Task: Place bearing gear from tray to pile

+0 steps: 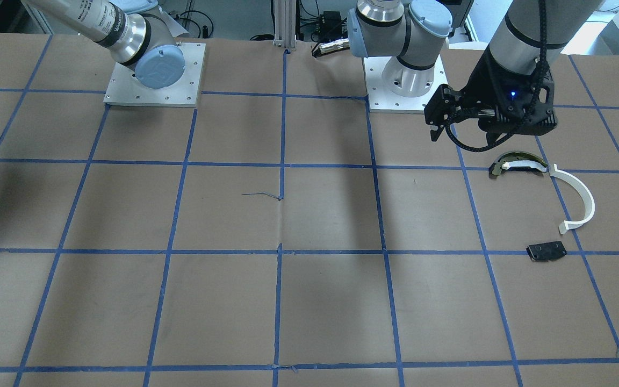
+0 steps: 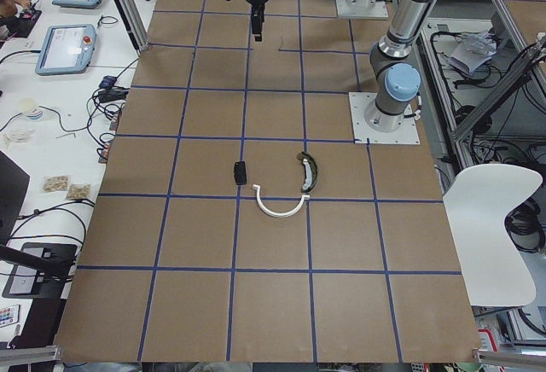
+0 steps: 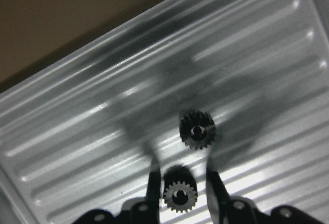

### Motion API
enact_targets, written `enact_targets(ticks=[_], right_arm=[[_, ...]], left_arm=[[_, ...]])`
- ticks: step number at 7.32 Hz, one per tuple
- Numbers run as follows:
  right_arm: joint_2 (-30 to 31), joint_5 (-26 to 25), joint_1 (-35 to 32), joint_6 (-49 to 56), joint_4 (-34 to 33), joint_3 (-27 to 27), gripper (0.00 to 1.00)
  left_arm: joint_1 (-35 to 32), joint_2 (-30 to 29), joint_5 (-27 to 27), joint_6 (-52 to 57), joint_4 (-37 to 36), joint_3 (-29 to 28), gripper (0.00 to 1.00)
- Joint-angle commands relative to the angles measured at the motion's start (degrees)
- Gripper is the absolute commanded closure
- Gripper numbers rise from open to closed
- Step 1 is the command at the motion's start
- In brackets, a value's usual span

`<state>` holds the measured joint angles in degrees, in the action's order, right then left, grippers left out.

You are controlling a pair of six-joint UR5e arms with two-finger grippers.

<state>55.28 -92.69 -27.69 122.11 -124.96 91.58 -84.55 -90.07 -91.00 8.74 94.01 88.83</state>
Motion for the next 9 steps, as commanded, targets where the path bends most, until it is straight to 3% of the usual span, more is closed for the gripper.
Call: enact_targets(ticks=[1, 3, 5, 7, 9], right_arm=[[0.3, -0.1, 0.0, -0.6, 0.0, -0.1, 0.87], [5.6, -1.6, -0.7, -0.6, 3.6, -0.4, 0.88], [16.6, -1.1, -3.8, -15.6, 16.7, -0.4, 0.87], [27.7, 2.9, -11.2, -27.5, 23.4, -0.8, 0.87], [34.2, 4.5, -22.1, -38.7, 24.9, -0.8, 0.86]], left_arm=[[0.0, 0.4, -0.3, 0.0, -0.1, 0.2, 0.00], [0.0, 0.4, -0.3, 0.0, -0.1, 0.2, 0.00], [0.0, 0.2, -0.6, 0.0, -0.1, 0.2, 0.00], [-0.2, 0.3, -0.6, -0.1, -0.1, 0.2, 0.00], [-0.1, 0.3, -0.9, -0.1, -0.2, 0.2, 0.00]])
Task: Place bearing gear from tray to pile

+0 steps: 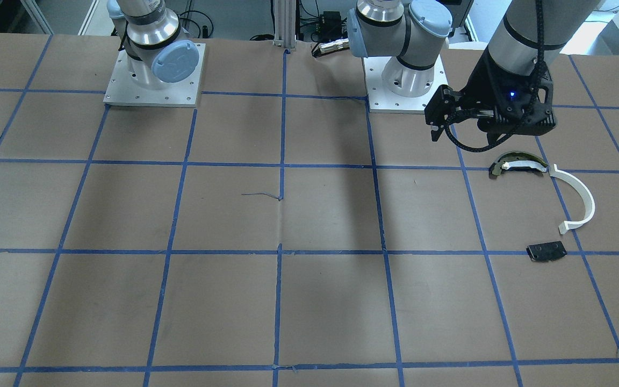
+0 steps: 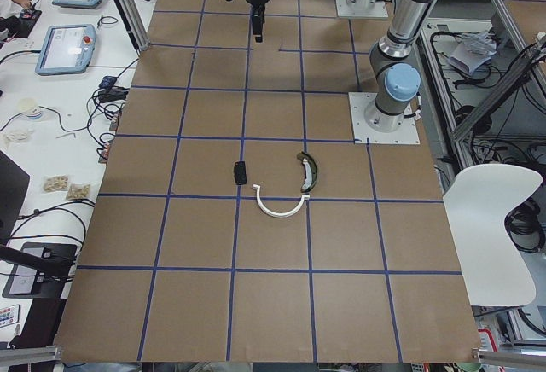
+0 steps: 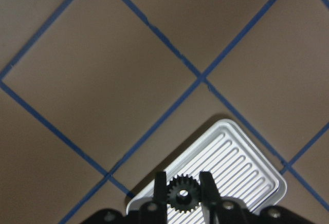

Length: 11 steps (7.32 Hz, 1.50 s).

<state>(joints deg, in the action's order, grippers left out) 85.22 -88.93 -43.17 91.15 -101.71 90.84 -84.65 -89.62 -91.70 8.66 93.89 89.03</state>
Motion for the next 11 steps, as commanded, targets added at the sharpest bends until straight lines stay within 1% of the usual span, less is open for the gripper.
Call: enact_targets(ticks=[1, 2, 3, 4, 5, 6, 8, 9, 10, 11], right_arm=[[6.4, 0.9, -12.2, -15.7, 3.0, -0.4, 0.83], [7.3, 0.1, -19.4, -22.8, 2.9, -0.5, 0.82], [7.8, -0.3, -26.4, -33.0, 3.2, -0.5, 0.80], [7.8, -0.1, -31.8, -43.5, 3.4, -0.3, 0.80], [7.3, 1.2, -37.7, -56.2, 3.3, 0.2, 0.80], [5.2, 3.1, -44.3, -70.4, 2.3, 0.3, 0.80], [-1.8, 3.3, -55.8, -88.1, -5.4, 0.1, 0.79], [-5.5, 3.2, -60.6, -95.5, -11.7, -0.1, 0.77], [-9.0, 3.4, -63.6, -98.2, -17.8, -0.1, 0.76], [-11.9, 3.9, -65.5, -98.4, -20.3, 0.0, 0.76]], left_arm=[[0.0, 0.1, -0.2, 0.0, 0.0, -0.1, 0.00], [0.0, 0.0, -0.2, 0.0, 0.0, 0.0, 0.00], [0.4, 0.1, -0.3, 0.0, -0.1, -0.2, 0.00], [0.4, 0.0, -0.3, 0.0, -0.3, -0.1, 0.00], [0.5, 0.1, -0.3, 0.0, -0.3, -0.1, 0.00], [0.8, -0.1, -0.2, 0.0, -0.5, -0.1, 0.00], [0.8, 0.0, -0.1, 0.0, -0.5, -0.2, 0.00], [0.6, 0.3, 0.2, -0.1, -0.5, -0.2, 0.00], [0.0, 0.2, 0.6, -0.1, -0.5, -0.1, 0.00], [-0.1, 0.2, 0.1, -0.1, -0.5, -0.1, 0.00]])
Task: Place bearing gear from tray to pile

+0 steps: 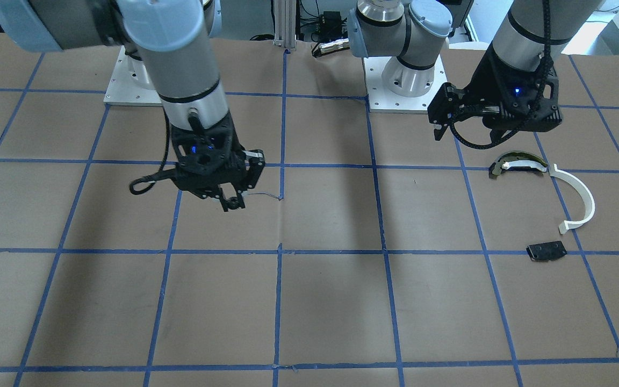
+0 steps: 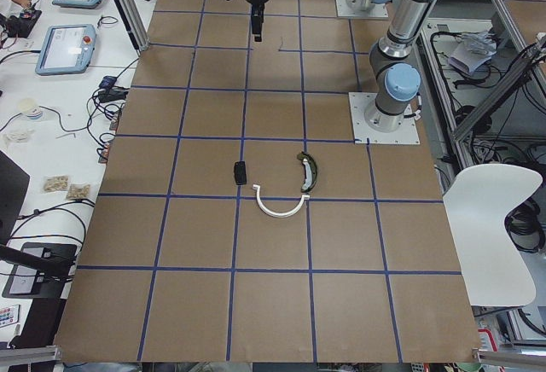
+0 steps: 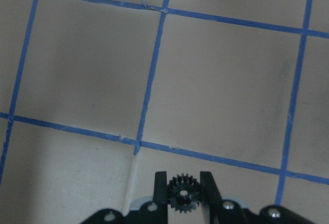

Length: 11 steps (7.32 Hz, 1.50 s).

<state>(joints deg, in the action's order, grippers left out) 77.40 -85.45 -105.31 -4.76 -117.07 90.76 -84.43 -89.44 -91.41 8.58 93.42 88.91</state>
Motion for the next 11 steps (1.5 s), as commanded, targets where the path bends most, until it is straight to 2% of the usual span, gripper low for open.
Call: enact_targets(ticks=[1, 2, 3, 4, 6, 7, 8, 9, 10, 11], right_arm=[[-4.9, 0.8, -4.6, -3.9, -4.9, 0.6, 0.76], [-4.8, 0.6, -4.6, -3.5, -4.7, 0.3, 0.75], [-4.6, 0.6, -4.6, -3.9, -4.7, 0.4, 0.55], [-4.6, 0.3, -4.6, -4.1, -4.9, 0.4, 0.01], [-4.5, 0.6, -2.7, -3.4, -3.7, -2.5, 0.00], [-4.3, 0.1, -0.6, -1.3, 5.3, -7.6, 0.00], [-3.0, -0.5, 3.7, 10.7, 19.0, -13.5, 0.00], [-1.0, -2.6, 10.8, 25.9, 29.3, -17.3, 0.00], [2.1, -3.9, 18.7, 38.1, 31.1, -17.5, 0.00], [3.5, -4.2, 27.4, 47.9, 31.3, -17.5, 0.00]], left_arm=[[-0.3, 0.0, -0.1, 0.0, 0.0, 0.0, 0.00], [-0.2, -0.5, 0.3, -0.1, -0.1, 0.0, 0.00], [-0.2, -0.4, 0.1, -0.1, 0.0, 0.0, 0.00], [-0.1, -0.6, 0.2, -0.1, 0.0, 0.0, 0.00], [0.1, -0.6, -0.2, -0.1, 0.2, 0.0, 0.00], [0.2, -1.1, 0.1, -0.3, 0.1, 0.1, 0.00], [0.3, -2.6, -0.3, -0.5, -0.1, 1.2, 0.00], [0.0, -4.3, -0.1, -2.7, -5.0, 3.4, 0.00], [-2.7, -6.2, 0.4, -7.5, -10.2, 4.7, 0.00], [-7.2, -8.9, 0.3, -10.7, -11.0, 4.9, 0.00]])
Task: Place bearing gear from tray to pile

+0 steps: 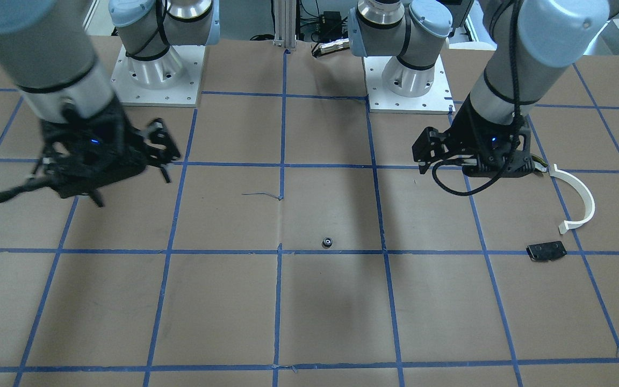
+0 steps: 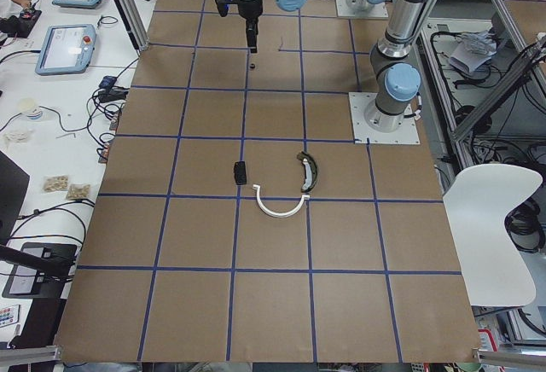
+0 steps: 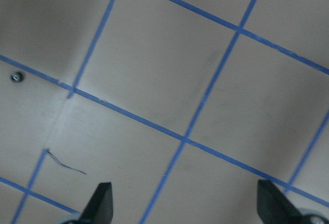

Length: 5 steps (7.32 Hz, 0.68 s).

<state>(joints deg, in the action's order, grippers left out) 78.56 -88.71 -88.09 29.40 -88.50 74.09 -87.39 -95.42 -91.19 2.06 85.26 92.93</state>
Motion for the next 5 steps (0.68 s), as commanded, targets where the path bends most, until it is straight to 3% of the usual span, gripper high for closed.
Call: enact_targets(ticks=[1, 2, 4, 5], right_arm=[[3.2, -0.9, 18.1, 23.8, 1.8, -0.9, 0.00], [3.2, -0.8, 25.3, 29.3, 2.4, -0.6, 0.00], [2.9, -0.8, 34.8, 37.4, 0.8, 2.6, 0.00], [1.9, -1.0, 39.3, 39.1, -3.3, 5.2, 0.00]], left_arm=[[-7.3, -7.3, 0.7, -7.0, -9.2, 0.9, 0.00], [-9.5, -10.7, 3.6, -9.2, -12.5, 0.9, 0.00], [-14.1, -16.4, 3.7, -15.7, -16.9, 1.0, 0.00], [-15.2, -18.8, 3.7, -17.3, -20.0, 1.0, 0.00]])
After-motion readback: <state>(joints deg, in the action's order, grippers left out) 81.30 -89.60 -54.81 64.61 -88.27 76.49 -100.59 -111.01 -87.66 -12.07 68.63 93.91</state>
